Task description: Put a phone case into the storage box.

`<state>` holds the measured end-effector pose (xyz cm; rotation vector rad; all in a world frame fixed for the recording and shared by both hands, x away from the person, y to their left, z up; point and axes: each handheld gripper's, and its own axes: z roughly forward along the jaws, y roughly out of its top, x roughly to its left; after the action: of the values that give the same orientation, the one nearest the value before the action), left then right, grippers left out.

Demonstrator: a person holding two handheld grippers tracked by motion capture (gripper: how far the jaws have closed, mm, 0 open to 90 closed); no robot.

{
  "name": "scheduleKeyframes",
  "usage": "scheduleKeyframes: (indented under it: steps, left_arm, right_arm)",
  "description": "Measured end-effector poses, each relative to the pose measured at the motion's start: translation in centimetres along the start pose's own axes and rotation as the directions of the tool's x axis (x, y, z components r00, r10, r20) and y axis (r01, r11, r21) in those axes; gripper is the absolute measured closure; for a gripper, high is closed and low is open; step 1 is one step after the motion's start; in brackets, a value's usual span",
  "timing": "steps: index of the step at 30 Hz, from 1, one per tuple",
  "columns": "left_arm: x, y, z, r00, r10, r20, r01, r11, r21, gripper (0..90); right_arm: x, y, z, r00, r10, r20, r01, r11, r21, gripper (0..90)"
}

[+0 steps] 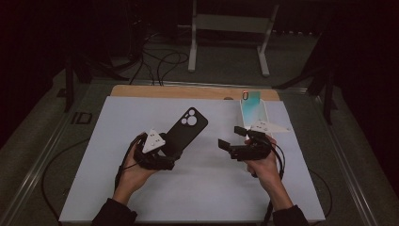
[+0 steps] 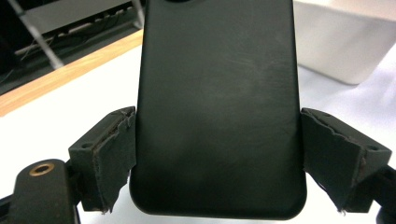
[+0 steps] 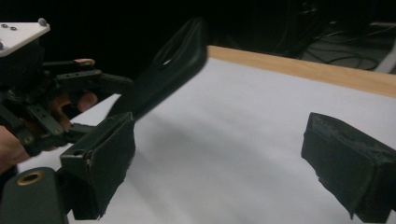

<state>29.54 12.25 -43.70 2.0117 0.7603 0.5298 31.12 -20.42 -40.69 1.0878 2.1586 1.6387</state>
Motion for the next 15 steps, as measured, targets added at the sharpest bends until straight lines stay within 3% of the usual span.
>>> scheduleKeyframes:
  steps: [8,11,15]
  left_arm:
    - [-1.3,0.9,0.5,0.9982,0.037,0.047,-0.036,0.999,-0.027,15.1]
    - [-1.6,1.0,0.8,0.9973,0.045,0.058,-0.043,0.9986,-0.031,15.1]
    - [-2.0,1.1,0.9,0.9962,0.053,0.068,-0.05,0.9976,-0.047,15.1]
  right_arm:
    - [0.8,0.7,1.9,0.9946,0.046,-0.094,-0.044,0.999,0.024,14.1]
    - [1.4,1.0,2.6,0.9939,0.045,-0.1,-0.041,0.998,0.041,16.4]
    - [1.6,1.3,3.3,0.993,0.056,-0.104,-0.05,0.997,0.055,29.0]
